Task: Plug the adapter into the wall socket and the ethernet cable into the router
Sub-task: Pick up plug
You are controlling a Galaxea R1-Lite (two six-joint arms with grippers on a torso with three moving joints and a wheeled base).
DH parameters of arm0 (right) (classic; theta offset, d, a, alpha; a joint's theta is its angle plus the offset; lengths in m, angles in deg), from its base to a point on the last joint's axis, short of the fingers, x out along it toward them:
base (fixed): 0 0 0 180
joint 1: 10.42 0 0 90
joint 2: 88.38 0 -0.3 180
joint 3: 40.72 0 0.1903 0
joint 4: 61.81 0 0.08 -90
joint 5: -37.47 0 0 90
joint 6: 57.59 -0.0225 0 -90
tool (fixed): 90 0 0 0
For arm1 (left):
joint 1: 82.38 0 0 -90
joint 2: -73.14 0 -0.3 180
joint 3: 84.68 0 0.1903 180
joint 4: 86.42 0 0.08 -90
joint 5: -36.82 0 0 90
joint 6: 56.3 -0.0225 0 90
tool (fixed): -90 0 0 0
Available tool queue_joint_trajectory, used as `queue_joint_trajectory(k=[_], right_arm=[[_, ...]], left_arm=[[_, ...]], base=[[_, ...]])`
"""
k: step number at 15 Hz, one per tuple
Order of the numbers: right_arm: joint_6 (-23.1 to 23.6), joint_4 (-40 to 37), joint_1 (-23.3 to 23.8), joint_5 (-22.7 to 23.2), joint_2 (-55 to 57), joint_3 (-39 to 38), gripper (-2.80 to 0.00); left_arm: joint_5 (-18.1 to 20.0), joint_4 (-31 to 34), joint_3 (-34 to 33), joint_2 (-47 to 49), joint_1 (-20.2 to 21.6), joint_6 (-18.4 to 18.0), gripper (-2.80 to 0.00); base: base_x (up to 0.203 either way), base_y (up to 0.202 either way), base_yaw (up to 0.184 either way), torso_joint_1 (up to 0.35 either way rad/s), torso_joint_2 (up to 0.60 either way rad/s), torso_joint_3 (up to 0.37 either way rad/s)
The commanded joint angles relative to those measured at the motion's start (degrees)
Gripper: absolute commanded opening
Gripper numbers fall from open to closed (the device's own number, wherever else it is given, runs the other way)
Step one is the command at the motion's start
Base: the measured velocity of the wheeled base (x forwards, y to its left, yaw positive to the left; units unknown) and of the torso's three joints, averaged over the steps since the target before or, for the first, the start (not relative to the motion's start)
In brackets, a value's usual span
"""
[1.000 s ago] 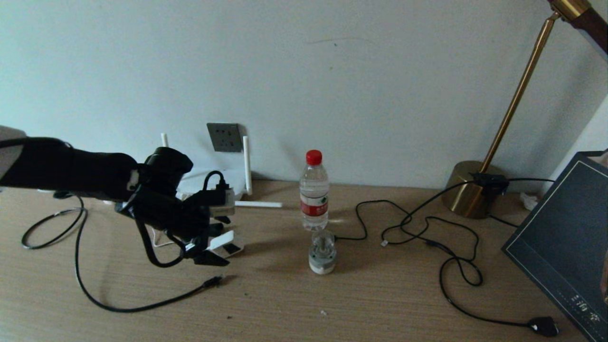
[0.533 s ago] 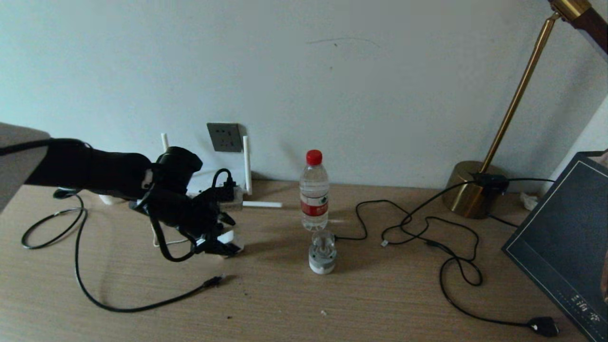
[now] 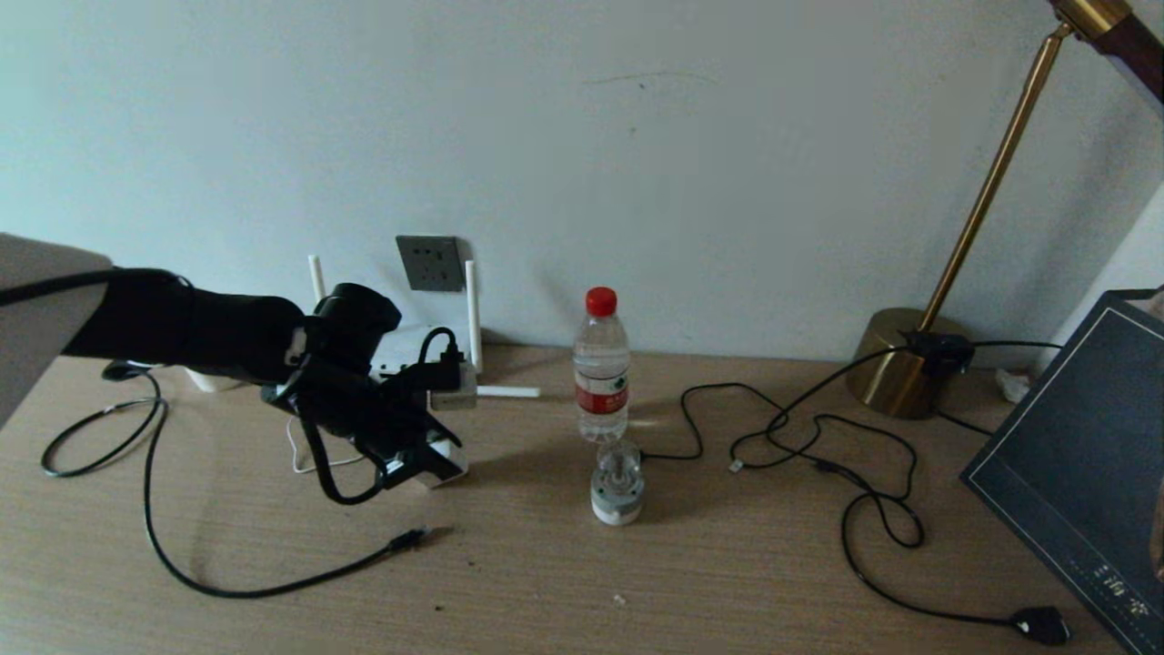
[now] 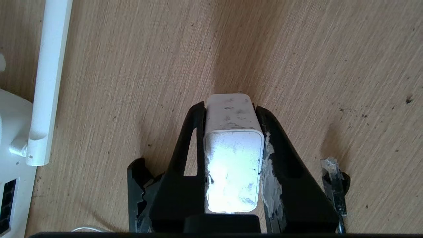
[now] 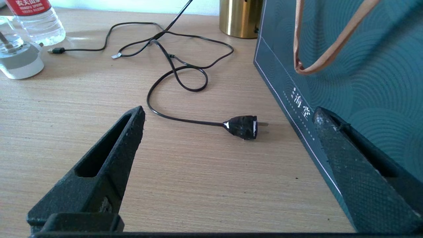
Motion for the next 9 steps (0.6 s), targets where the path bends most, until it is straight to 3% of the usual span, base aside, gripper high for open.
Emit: queue_joint_trajectory(k=[1, 6, 9], right_arm=[[-0.01, 0.01, -0.01, -0.02, -0.02, 0.0, 0.0], [-0.01, 0.01, -0.02, -0.02, -0.02, 0.0, 0.0], [-0.01, 0.01, -0.02, -0.02, -0.02, 0.0, 0.0]], left_arm=[[0.06, 0.16, -0.12, -0.32, -0.01, -0.36, -2.8], [1.0, 0.68, -0.12, -5.11, 0.03, 0.64, -2.8], [7.86, -1.06, -1.18, -9.21, 2.39, 1.57, -2.8]], base=[[0.0, 0.0, 0.0, 0.0, 0.0, 0.0], [0.0, 0.0, 0.0, 0.0, 0.0, 0.0], [0.0, 0.0, 0.0, 0.0, 0.0, 0.0]])
